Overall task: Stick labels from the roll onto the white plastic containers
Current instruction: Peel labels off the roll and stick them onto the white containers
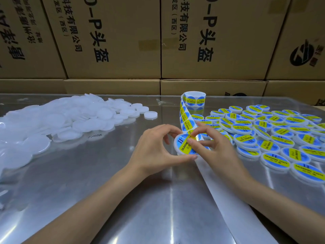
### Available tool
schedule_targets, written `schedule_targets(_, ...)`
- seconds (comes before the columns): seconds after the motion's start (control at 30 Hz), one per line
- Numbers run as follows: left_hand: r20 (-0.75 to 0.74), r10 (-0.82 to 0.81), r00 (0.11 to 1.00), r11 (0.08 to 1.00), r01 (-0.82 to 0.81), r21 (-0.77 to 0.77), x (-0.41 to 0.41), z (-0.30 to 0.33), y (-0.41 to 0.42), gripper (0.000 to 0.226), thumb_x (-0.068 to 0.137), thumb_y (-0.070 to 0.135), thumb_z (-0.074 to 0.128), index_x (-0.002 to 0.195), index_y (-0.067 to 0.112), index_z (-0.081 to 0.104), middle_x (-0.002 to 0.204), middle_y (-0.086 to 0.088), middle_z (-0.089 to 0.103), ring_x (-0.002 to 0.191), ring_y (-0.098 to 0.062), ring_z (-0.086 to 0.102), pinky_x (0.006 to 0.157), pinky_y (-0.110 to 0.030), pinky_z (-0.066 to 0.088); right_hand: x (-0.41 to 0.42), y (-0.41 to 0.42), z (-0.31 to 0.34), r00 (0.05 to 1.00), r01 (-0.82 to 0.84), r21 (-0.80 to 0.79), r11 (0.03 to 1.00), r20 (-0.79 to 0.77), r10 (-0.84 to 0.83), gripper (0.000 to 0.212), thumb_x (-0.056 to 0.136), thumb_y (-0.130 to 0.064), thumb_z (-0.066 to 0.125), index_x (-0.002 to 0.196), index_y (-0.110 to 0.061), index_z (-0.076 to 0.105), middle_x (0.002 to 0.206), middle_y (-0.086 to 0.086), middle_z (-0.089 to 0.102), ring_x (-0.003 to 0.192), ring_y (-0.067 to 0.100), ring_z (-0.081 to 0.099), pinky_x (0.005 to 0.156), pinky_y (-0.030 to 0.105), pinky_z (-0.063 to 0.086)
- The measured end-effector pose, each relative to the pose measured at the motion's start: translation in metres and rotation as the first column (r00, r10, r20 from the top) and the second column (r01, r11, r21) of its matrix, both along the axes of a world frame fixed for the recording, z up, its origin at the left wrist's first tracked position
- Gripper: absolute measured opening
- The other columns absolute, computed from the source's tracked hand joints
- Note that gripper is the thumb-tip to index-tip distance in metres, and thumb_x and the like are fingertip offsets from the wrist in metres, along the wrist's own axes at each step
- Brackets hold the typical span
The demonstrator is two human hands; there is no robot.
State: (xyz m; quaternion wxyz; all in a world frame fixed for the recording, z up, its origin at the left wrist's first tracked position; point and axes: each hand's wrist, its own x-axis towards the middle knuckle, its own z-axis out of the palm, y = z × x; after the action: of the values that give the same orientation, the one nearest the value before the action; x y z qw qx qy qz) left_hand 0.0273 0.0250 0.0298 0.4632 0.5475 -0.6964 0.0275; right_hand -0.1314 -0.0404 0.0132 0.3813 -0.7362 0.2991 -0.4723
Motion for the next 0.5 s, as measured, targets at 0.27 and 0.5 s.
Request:
schedule_targets(0.27, -0.036, -0.032, 0.999, 0.999, 0.032, 0.0, -0.005, 0.003, 0.004, 0.047, 0.056, 0.053, 0.082, 0.091, 0.026, 0.066, 0.083, 0.017, 0.065, 0.072, -0.008, 0.055, 0.071, -0.036, 0.048, -0.003, 0.002, 0.014, 0.994, -0.042, 0.173, 0.984, -0.094, 0.059, 0.047, 0.066, -0.055, 0.065, 0.109, -0.038, 0.061, 0.077, -0.017, 0.061, 0.053, 0.001, 0.056, 0.049, 0.013, 0.042)
schedule_targets(0.5, 0.047, -0.082, 0.996, 0.996, 0.083, -0.026, -0.012, 0.004, 0.007, 0.055, 0.055, 0.049, 0.085, 0.099, 0.022, 0.067, 0.088, 0.016, 0.065, 0.073, -0.003, 0.054, 0.075, -0.032, 0.047, -0.001, 0.01, 0.017, 0.979, -0.117, 0.251, 0.961, -0.134, 0.154, 0.052, 0.091, -0.045, 0.048, 0.045, -0.021, 0.054, 0.037, -0.001, 0.049, 0.032, 0.006, 0.043, 0.036, 0.011, 0.033)
